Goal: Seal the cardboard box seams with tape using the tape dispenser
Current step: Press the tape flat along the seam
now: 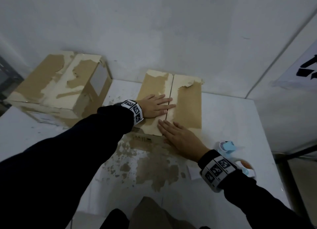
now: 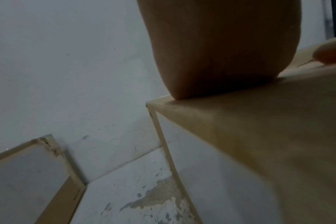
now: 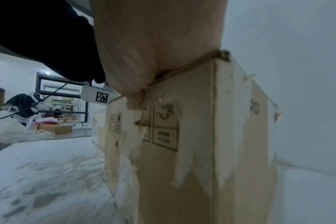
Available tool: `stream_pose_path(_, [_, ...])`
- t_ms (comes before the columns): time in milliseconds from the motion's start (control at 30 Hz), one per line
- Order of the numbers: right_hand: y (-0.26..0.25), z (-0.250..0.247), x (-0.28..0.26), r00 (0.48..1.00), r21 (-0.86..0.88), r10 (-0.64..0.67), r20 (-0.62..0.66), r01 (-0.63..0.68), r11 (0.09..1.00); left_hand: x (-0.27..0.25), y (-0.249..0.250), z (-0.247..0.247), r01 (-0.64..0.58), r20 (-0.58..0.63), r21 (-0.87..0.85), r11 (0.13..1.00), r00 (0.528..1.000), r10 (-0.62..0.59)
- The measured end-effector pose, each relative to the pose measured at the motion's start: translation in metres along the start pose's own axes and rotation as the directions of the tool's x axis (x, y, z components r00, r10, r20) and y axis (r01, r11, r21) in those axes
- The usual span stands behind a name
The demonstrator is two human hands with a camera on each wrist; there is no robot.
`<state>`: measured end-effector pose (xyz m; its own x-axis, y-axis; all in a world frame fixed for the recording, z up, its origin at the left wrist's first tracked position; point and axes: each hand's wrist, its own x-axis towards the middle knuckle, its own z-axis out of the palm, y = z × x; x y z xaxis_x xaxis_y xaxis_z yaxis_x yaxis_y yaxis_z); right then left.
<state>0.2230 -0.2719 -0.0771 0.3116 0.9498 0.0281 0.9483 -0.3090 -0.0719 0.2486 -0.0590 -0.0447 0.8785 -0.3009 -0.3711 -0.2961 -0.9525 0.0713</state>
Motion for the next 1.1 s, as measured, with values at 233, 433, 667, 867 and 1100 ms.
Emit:
stream_pose_path(233, [-0.004,0.023,-0.012,0.937,-0.089,-0.133,-0.324,0.11,0.99,0.0,0.001,0.006,-0.017,-0.081,-0.005,1.0,0.997,0.016])
stream_pose_path(433, [-0.003,0.028,-0.014,0.915,-0.251,-0.209,-0.344,0.125,0.96,-0.008,0.012,0.011,-0.037,-0.16,0.006,0.999,0.986,0.037])
stream_pose_path(667, [-0.003,0.039,-0.011,0.86,-0.307,-0.26,-0.439,0.128,0.943,-0.057,0.025,0.04,-0.091,-0.183,-0.152,0.984,0.981,0.062])
stream_pose_path(867, [-0.013,0.033,-0.008,0.829,-0.157,-0.109,-0.548,0.026,0.987,-0.077,0.027,0.05,-0.142,-0.205,-0.087,0.986,0.971,0.121])
stream_pose_path(1100, [-0.01,0.037,-0.003,0.844,-0.158,-0.112,-0.524,0.032,0.987,-0.074,0.029,0.059,-0.101,-0.248,-0.011,0.995,0.964,0.095])
